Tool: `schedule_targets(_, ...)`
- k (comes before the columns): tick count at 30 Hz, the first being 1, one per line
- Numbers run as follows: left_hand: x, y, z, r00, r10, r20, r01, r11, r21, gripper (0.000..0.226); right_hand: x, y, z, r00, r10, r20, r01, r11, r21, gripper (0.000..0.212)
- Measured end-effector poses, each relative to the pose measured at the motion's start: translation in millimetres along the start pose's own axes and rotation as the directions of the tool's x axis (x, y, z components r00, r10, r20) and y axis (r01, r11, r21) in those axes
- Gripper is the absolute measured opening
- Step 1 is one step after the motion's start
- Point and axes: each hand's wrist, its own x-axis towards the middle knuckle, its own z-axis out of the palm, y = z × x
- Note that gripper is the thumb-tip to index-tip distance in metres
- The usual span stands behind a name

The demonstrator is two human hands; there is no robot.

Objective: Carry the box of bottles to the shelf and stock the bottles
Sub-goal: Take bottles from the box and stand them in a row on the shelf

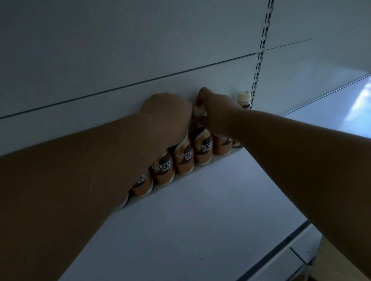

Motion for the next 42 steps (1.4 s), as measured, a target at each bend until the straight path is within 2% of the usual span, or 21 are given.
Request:
schedule_targets(6,0.1,0.7,-2.1,1.000,0.004,-0.013,-0.003,0.999,0.037,0.025,1.0,6.7,0.5,0.999,-0.034,0.006,0.034,0.999,-0.001,0.032)
schedule_targets(10,3.1,4.1,-1.2,0.999,0.007,-0.038,-0.007,1.000,-0.003,0.032,1.7,10.5,1.4,0.999,-0.033,-0.029,0.033,0.999,0.012,0.039)
schedule_targets(12,7.6,6.7,0.1,0.998,0.003,-0.070,-0.006,0.999,-0.045,0.038,-0.3,11.2,1.6,0.999,-0.038,-0.036,0.039,0.999,0.036,0.044)
schedule_targets(15,14.9,12.4,2.0,0.987,-0.008,-0.158,-0.004,0.997,-0.079,0.036,-7.9,14.2,-3.8,0.999,-0.001,-0.047,0.007,0.993,0.114,0.055)
schedule_targets(17,18.9,17.2,4.1,0.985,0.000,-0.174,-0.016,0.996,-0.090,0.037,-13.6,21.9,-9.5,0.991,0.028,-0.133,-0.012,0.993,0.116,0.049)
schedule_targets(19,23.2,22.4,6.4,0.987,0.030,-0.161,-0.040,0.997,-0.064,0.035,-17.6,30.4,-15.8,0.964,0.012,-0.264,-0.002,0.999,0.038,0.036)
schedule_targets(21,28.2,27.4,7.7,0.989,0.045,-0.144,-0.043,0.999,0.013,0.032,-16.5,37.3,-20.8,0.950,-0.001,-0.313,-0.013,0.999,-0.042,0.030)
schedule_targets(23,32.5,30.6,7.1,0.989,0.040,-0.142,-0.032,0.998,0.053,0.024,-10.6,42.3,-23.3,0.968,0.022,-0.248,-0.048,0.994,-0.099,0.034)
schedule_targets(26,34.7,30.2,3.8,0.989,0.027,-0.148,-0.027,1.000,0.002,0.017,-2.4,48.2,-21.9,0.992,0.082,-0.098,-0.094,0.988,-0.120,0.037)
schedule_targets(29,34.5,27.4,1.7,0.989,0.044,-0.138,-0.046,0.999,-0.009,0.017,0.1,51.4,-20.7,0.988,0.116,-0.106,-0.122,0.991,-0.050,0.036)
schedule_targets(38,39.9,32.5,-6.9,0.998,0.033,-0.047,-0.033,0.999,0.005,0.020,1.3,50.1,-19.7,0.991,0.072,-0.113,-0.076,0.997,-0.031,0.034)
schedule_targets(40,44.5,36.9,-8.0,0.997,0.032,-0.065,-0.033,0.999,-0.003,0.029,0.4,53.1,-24.2,0.995,0.058,-0.082,-0.061,0.998,-0.035,0.041)
schedule_targets(42,51.8,41.1,-9.3,0.992,0.040,-0.116,-0.044,0.999,-0.029,0.034,-2.8,58.8,-30.6,0.993,0.041,-0.111,-0.046,0.998,-0.044,0.042)
